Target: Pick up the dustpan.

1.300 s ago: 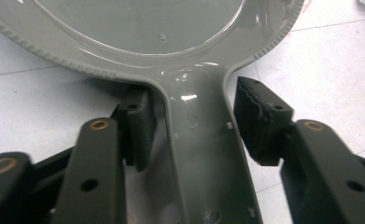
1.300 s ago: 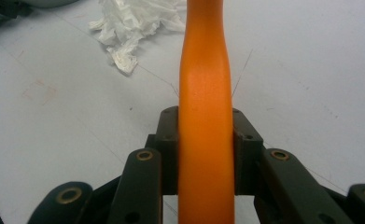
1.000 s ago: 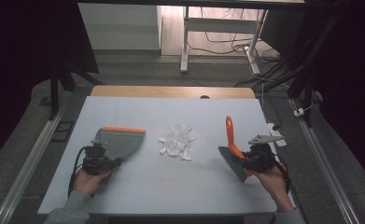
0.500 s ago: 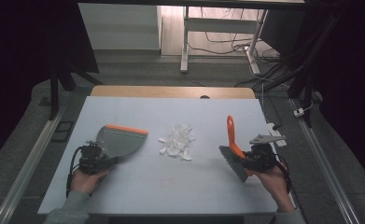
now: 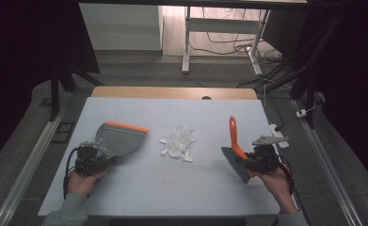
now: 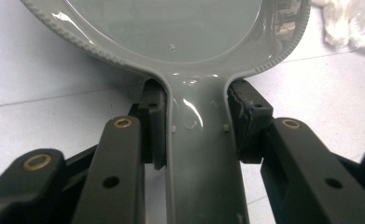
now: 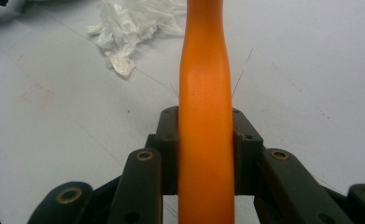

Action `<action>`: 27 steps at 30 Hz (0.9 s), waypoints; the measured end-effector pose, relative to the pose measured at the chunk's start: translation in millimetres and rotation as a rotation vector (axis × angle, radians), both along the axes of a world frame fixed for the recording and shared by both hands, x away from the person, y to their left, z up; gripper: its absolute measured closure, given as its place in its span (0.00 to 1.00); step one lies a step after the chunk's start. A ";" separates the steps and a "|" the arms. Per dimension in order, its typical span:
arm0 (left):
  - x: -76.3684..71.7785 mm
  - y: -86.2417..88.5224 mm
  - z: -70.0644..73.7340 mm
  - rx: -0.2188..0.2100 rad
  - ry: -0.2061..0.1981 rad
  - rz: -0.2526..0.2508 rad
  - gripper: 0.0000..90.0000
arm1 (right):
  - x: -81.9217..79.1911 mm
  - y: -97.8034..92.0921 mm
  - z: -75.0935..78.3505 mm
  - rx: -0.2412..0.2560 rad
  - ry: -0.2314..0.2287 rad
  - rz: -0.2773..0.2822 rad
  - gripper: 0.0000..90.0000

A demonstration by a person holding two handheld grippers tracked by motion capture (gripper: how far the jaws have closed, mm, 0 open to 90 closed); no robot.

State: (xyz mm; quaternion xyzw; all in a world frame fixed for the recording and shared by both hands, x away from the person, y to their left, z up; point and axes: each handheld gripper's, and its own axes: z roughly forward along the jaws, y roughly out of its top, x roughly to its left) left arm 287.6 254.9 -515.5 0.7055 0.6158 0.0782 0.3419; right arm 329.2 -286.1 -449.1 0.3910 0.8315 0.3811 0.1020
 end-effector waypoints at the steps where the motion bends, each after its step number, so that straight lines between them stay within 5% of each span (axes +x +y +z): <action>1: -1.1 1.3 1.2 -0.004 -0.013 0.001 0.68 | 0.0 -0.1 0.0 0.001 -0.001 0.000 0.78; 15: -8.1 12.0 8.0 -0.033 -0.085 -0.058 0.68 | 0.0 0.4 0.3 0.004 -0.010 -0.004 0.78; 27: -12.3 16.1 14.4 -0.036 -0.125 -0.184 0.68 | 1.6 7.1 -1.2 -0.002 -0.010 -0.016 0.78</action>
